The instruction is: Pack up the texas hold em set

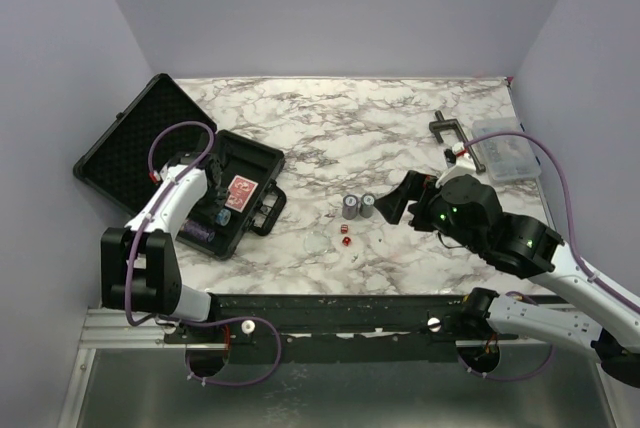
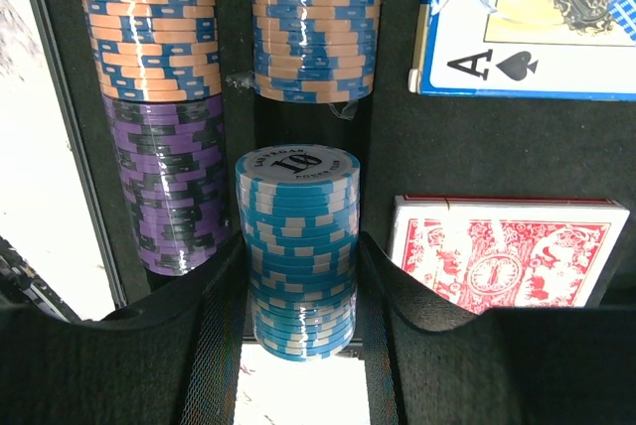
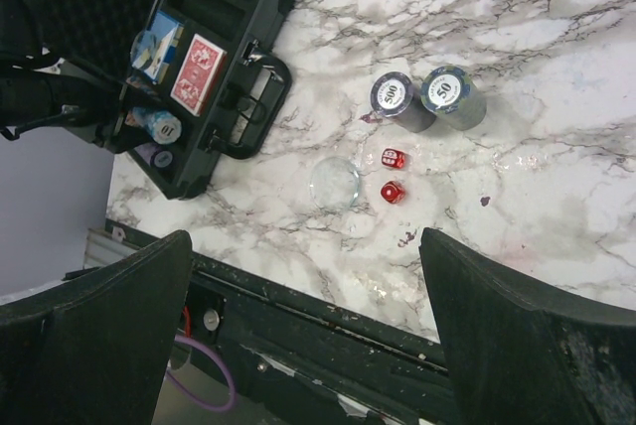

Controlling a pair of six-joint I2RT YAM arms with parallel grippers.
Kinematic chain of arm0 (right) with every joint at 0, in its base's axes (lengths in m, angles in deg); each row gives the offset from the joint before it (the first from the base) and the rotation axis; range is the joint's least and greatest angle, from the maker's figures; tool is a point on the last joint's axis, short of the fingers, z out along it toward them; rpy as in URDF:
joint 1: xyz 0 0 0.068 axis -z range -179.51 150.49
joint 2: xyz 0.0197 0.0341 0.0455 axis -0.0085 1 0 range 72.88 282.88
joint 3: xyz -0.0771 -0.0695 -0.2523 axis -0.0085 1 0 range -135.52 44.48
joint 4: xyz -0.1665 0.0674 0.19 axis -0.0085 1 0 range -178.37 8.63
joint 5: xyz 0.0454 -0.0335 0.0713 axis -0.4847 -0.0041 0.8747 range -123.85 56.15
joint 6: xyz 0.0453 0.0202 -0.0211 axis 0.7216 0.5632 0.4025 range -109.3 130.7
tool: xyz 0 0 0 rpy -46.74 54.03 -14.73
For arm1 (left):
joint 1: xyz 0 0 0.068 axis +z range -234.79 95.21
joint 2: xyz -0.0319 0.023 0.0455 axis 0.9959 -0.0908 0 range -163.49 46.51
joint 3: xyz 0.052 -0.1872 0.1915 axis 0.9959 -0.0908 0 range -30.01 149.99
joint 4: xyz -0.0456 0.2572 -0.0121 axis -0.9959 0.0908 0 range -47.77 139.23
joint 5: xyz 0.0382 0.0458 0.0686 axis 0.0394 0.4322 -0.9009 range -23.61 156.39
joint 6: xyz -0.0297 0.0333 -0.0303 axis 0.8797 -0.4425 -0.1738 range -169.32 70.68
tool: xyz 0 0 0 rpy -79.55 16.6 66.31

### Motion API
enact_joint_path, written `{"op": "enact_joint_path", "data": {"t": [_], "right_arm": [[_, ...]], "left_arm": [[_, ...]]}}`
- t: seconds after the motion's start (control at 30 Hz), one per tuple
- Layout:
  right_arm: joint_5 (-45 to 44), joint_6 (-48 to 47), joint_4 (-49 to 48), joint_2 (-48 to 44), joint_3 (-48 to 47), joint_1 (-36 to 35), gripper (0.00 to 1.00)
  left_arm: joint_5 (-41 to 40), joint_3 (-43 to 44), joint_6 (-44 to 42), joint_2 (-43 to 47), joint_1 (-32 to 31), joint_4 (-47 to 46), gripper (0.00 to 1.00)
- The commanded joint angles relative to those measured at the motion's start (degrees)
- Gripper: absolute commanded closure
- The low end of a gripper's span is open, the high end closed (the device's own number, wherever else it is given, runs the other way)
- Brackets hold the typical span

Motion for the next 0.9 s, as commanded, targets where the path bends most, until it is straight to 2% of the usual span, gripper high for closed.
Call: {"op": "enact_joint_path", "data": {"t": [0.0, 0.23, 0.87], "right_arm": [[-2.11, -0.21, 0.84, -0.1, 0.8, -0.39, 0.0], [-2.31, -0.58, 0.9, 0.08, 0.37, -0.34, 0.0], [-2.46, -1.03, 1.01, 0.43, 0.25, -0.35, 0.0]], "left_arm": [[-2.51, 2.2, -0.67, -0.29, 1.0, 1.12, 1.0], [-3.77, 2.64, -0.75, -1.41, 1.44, 1.21, 1.0], [-3.62, 3.79, -1.36, -2.81, 1.85, 1.12, 0.84]]}}
